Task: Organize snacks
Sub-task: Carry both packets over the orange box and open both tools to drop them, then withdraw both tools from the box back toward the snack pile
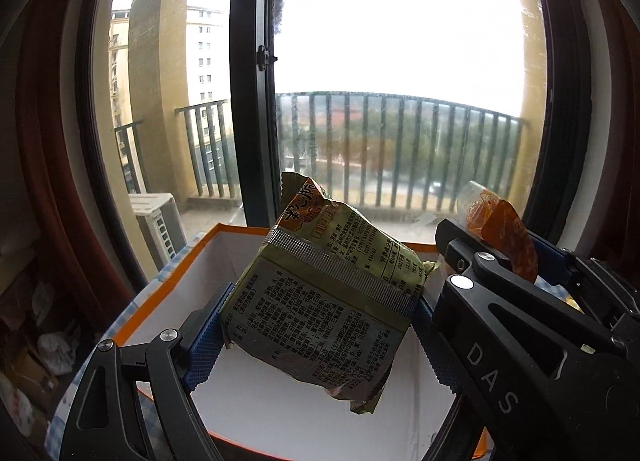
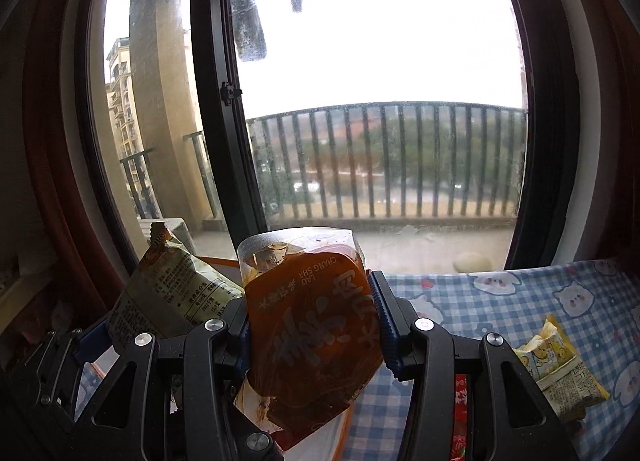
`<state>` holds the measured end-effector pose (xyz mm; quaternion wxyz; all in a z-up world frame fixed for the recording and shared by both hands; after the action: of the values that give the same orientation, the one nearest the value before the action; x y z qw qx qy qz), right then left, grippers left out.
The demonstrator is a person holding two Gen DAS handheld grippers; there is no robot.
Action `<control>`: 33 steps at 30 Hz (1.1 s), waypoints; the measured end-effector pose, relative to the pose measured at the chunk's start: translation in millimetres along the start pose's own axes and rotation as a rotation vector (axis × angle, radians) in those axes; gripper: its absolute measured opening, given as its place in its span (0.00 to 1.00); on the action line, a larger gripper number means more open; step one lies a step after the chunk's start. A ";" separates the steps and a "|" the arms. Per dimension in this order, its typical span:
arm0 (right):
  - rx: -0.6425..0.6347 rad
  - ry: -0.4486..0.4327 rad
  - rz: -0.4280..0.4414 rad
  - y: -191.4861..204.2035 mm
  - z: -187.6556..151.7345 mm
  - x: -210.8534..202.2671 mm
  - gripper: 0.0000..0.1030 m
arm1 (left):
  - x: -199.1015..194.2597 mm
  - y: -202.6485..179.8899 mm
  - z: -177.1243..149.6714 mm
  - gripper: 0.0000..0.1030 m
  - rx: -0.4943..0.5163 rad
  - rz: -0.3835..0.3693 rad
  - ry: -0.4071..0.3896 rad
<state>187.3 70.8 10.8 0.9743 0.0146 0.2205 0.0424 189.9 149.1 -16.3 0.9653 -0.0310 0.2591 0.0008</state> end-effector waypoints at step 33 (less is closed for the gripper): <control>-0.161 0.190 0.017 40.6 -30.6 40.3 0.92 | -2.2 21.0 -30.0 0.99 -0.060 0.050 0.081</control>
<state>207.2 115.1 -32.2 0.9466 -0.0656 0.3078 0.0696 172.6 168.3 -42.4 0.9524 -0.0537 0.2983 0.0312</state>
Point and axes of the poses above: each gripper's, at about its wrist camera, not at the fingertips, and x roughly the way its jaws point, y to its left, z to its top, the point moved 6 cm from there along x, roughly the way its jaws point, and after that the axes turned 7 degrees about -z, right-handed, at the moved point
